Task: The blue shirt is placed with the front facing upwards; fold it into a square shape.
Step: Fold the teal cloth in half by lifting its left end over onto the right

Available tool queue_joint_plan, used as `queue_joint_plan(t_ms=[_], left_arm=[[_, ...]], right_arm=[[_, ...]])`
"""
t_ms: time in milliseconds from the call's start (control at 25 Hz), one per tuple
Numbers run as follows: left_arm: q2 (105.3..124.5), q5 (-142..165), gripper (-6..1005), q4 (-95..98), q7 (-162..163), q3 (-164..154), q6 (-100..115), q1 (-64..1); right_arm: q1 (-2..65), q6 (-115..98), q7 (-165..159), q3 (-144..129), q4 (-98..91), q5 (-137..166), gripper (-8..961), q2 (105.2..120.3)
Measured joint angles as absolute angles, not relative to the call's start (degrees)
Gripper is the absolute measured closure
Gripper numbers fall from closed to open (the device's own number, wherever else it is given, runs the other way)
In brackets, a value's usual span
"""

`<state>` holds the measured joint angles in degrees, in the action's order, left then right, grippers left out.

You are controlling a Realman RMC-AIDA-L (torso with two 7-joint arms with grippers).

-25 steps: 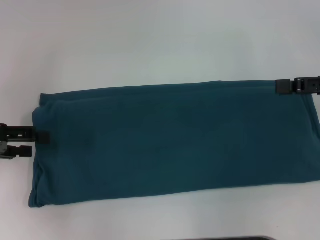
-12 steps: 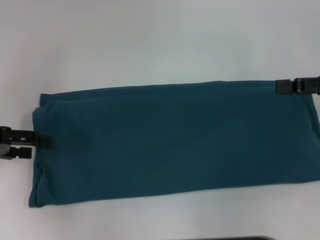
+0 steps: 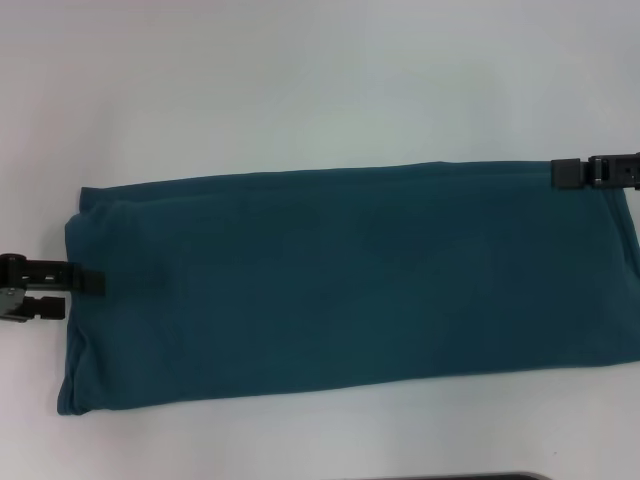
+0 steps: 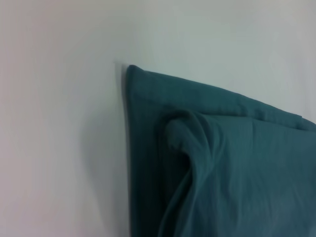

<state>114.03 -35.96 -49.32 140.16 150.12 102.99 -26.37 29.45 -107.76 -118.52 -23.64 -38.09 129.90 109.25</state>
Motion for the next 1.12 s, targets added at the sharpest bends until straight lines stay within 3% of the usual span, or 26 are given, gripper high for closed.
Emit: queue_joint_plan(t_ms=[1120], left_arm=[[113.81, -35.23, 83, -47.67, 142.42, 150.23, 101.24, -26.02]], right_arm=[[28.76, -108.05, -118.75, -23.62, -38.06, 129.90, 59, 109.15]])
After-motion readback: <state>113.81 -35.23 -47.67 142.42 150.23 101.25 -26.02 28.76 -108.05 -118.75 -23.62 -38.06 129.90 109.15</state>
